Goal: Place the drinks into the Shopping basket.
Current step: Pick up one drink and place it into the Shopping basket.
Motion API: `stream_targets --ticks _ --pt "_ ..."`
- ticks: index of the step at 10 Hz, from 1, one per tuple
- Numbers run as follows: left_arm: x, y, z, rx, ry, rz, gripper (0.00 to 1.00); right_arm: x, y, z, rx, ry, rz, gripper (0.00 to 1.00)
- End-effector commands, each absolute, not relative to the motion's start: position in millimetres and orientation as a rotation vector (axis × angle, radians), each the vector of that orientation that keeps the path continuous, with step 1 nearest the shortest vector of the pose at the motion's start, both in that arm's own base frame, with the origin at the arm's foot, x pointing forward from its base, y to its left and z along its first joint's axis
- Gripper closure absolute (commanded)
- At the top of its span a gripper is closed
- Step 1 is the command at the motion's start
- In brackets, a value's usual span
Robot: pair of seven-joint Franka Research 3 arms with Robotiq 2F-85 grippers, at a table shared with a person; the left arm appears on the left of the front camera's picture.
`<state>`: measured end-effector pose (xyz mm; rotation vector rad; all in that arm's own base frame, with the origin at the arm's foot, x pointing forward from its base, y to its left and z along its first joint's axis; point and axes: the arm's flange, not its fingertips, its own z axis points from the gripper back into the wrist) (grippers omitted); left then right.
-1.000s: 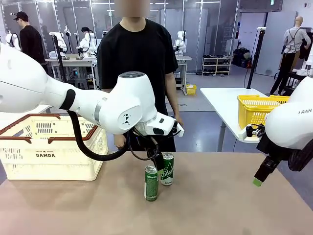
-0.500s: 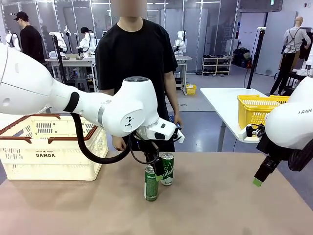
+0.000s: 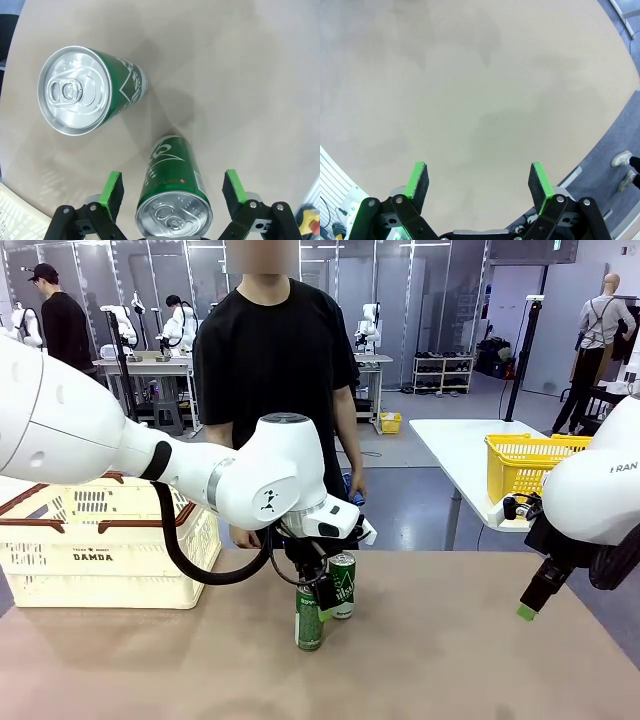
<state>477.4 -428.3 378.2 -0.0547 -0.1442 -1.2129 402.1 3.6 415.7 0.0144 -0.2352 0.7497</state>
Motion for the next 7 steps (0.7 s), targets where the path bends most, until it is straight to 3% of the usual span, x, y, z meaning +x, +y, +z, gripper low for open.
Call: stream_targets --ticks 1,3,7 --pt "481.0 -432.7 378.9 -0.031 -0.119 -1.201 0.00 401.4 2.1 415.6 0.016 -0.232 0.758 0.00" --pt "481.2 -432.1 378.8 -0.016 -0.099 -1.201 0.04 401.4 2.1 415.6 0.016 -0.232 0.758 0.00" --pt "478.5 -432.9 378.9 -0.029 -0.076 -1.201 0.44 401.4 2.1 415.6 0.016 -0.232 0.758 0.00"
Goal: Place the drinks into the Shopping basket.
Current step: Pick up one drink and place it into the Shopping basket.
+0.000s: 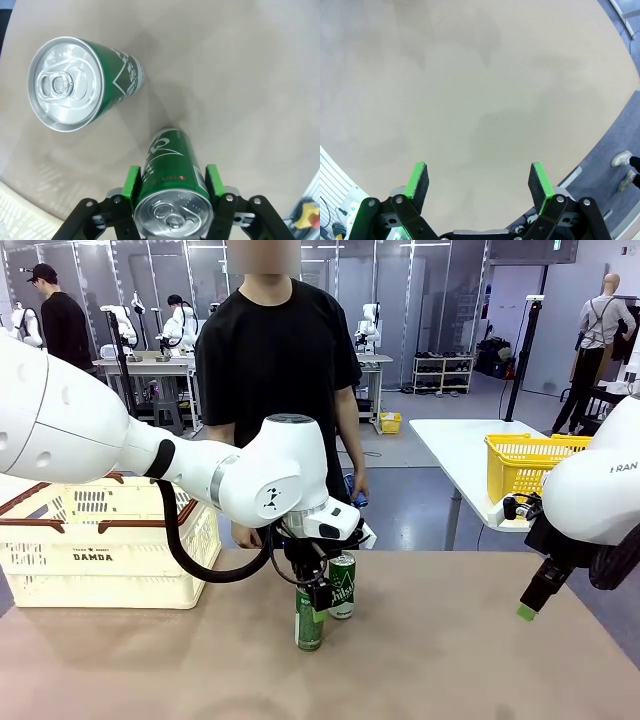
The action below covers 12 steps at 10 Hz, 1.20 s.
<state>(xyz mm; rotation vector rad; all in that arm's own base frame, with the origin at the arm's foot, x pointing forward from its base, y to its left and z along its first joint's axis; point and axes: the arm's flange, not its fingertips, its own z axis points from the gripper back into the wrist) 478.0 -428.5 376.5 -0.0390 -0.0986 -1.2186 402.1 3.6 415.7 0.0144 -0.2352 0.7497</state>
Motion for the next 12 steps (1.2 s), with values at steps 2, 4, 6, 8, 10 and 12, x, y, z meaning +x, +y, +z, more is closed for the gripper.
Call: stream_targets --ticks 2,4,6,8,10,12 --pt "479.1 -433.4 379.1 -0.031 -0.070 -1.200 0.63 401.4 2.1 415.6 0.016 -0.232 0.758 0.00" --pt "479.1 -433.7 381.4 -0.024 -0.074 -1.197 0.83 401.4 2.1 415.6 0.016 -0.232 0.758 0.00" --pt "471.8 -431.9 394.2 0.009 -0.061 -1.192 0.90 401.4 2.1 415.6 0.016 -0.232 0.758 0.00" --pt "464.4 -424.1 432.5 0.028 -0.137 -1.192 0.90 401.4 2.1 415.6 0.016 -0.232 0.758 0.00" --pt "452.6 -414.7 490.3 0.056 -0.201 -1.183 0.90 401.4 2.1 415.6 0.016 -0.232 0.758 0.00" --pt "437.7 -408.8 542.6 0.059 -0.249 -1.227 0.90 401.4 2.1 415.6 0.016 -0.232 0.758 0.00"
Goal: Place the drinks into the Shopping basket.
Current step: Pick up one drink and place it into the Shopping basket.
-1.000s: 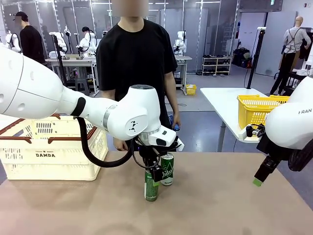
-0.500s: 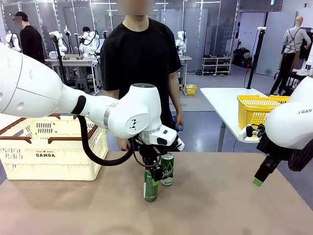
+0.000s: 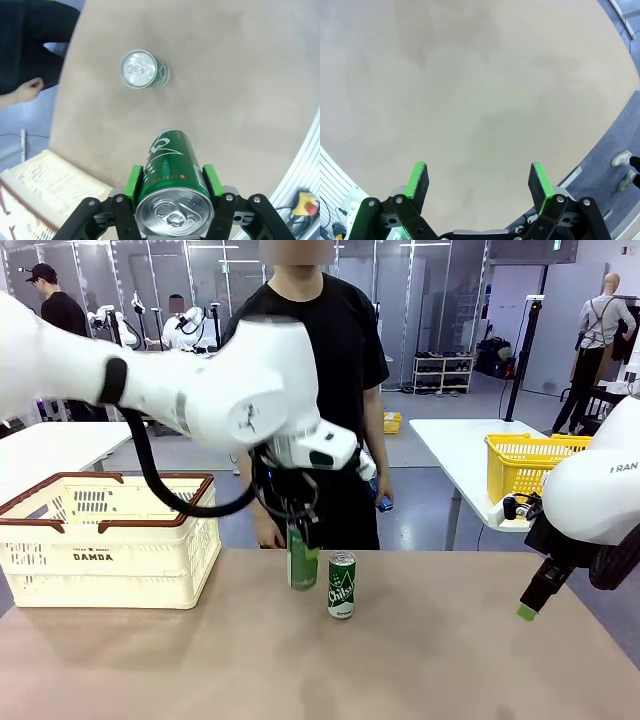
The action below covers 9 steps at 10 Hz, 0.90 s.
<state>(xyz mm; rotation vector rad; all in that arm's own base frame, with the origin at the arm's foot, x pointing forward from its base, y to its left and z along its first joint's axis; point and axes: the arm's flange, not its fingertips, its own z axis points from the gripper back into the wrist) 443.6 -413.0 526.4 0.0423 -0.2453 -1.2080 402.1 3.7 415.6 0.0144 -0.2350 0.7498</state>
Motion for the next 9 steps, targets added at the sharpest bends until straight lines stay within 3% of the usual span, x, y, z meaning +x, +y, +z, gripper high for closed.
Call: stream_targets --ticks 1,5,9 --pt "431.0 -405.8 566.5 0.069 -0.288 -1.220 0.90 401.4 2.1 415.6 0.016 -0.232 0.758 0.00" --pt "415.6 -389.2 624.8 0.003 -0.408 -1.211 0.90 401.4 2.1 415.6 0.016 -0.232 0.758 0.00" --pt "415.5 -397.4 620.9 0.047 -0.390 -1.190 0.90 401.4 2.1 415.6 0.016 -0.232 0.758 0.00"
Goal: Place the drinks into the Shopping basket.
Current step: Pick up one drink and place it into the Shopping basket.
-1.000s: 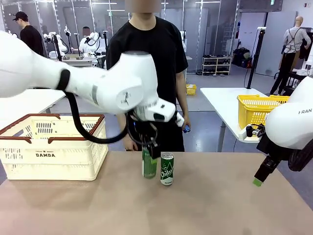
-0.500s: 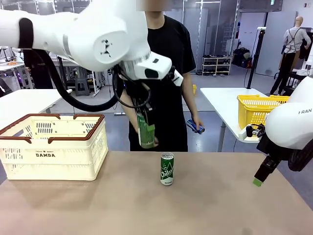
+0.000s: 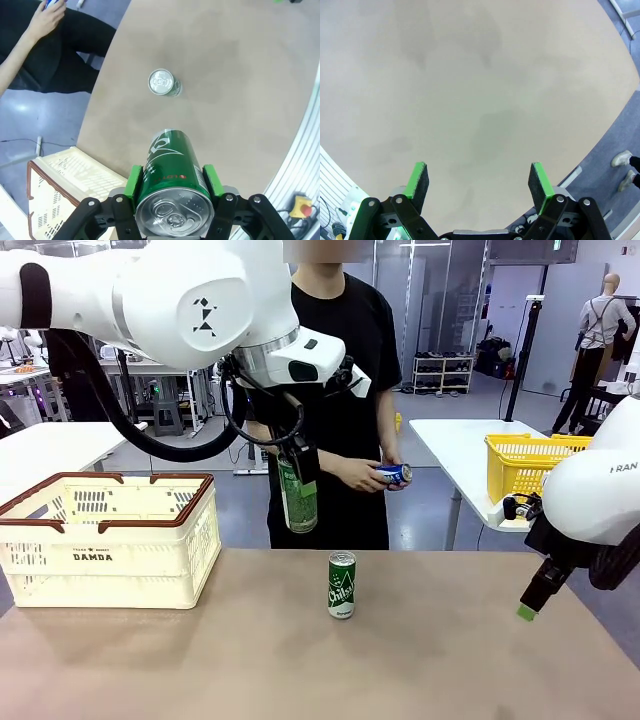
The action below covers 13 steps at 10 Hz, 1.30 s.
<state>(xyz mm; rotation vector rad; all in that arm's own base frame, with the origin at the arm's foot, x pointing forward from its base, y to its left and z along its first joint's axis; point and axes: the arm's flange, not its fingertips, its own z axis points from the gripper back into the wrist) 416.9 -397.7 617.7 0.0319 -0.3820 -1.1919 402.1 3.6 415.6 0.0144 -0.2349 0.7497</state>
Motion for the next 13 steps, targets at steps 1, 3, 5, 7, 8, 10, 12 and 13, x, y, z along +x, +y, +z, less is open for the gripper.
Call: stream_targets --ticks 1,3,5,7,8,10,12,13 --pt "415.5 -397.4 620.9 0.047 -0.390 -1.190 0.90 401.4 2.1 415.6 0.016 -0.232 0.758 0.00" --pt "415.5 -397.4 620.9 0.047 -0.390 -1.190 0.90 401.4 2.1 415.6 0.016 -0.232 0.758 0.00" --pt "417.8 -398.4 615.5 0.033 -0.378 -1.193 0.41 401.4 2.1 415.6 0.016 -0.232 0.758 0.00" --pt "446.3 -366.4 628.3 0.071 -0.398 -1.076 0.41 401.4 2.1 415.6 0.016 -0.232 0.758 0.00" --pt "461.6 -345.6 632.3 0.103 -0.398 -0.999 0.41 401.4 2.1 415.6 0.016 -0.232 0.758 0.00" --pt "490.7 -289.7 640.8 0.084 -0.402 -0.865 0.41 401.4 2.1 415.6 0.016 -0.232 0.758 0.00" --pt "516.0 -224.7 638.9 0.070 -0.382 -0.698 0.41 401.4 2.1 415.6 0.016 -0.232 0.758 0.00" --pt "525.9 -188.2 633.9 0.050 -0.404 -0.615 0.41 401.4 2.1 415.6 0.016 -0.232 0.758 0.00"
